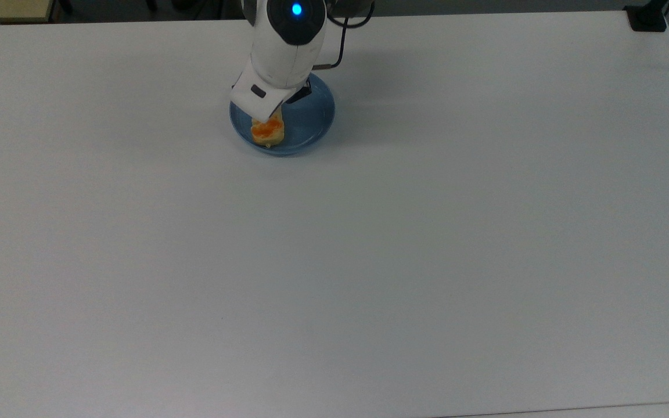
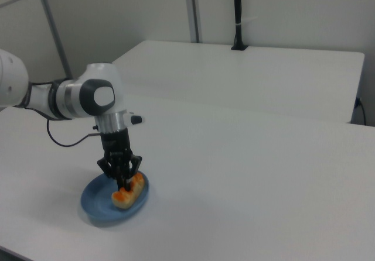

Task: Put the bread onto the plate
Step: 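Lower the bread onto the plate and open the gripper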

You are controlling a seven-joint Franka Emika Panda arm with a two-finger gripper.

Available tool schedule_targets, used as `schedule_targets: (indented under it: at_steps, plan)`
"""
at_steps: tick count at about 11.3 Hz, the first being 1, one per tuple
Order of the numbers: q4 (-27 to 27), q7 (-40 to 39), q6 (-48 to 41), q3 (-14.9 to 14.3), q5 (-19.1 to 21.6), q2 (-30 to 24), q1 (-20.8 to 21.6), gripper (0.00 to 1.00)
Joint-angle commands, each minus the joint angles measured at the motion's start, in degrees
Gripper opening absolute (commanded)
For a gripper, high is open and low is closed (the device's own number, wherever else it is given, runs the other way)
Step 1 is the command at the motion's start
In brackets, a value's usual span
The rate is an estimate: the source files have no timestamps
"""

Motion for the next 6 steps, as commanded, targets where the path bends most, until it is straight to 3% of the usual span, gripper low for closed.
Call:
schedule_targets:
  at_steps: [1,2,3,4,6]
  plan:
    - [-1.7,-1.7,1.1,-0.2,-1.8,0.8,0.8,0.28]
    - [-1.6,-1.5,0.7,-0.2,-1.4,0.0,0.6,0.90]
    - [-1.1,-0.7,0.3,-0.3,-1.0,-1.2,0.4,1.00]
    - [0.4,0.5,-1.6,-0.4,-0.4,-3.5,0.0,1.00]
    - [9.1,6.5,-11.1,0.0,3.7,-7.9,0.0,1.00]
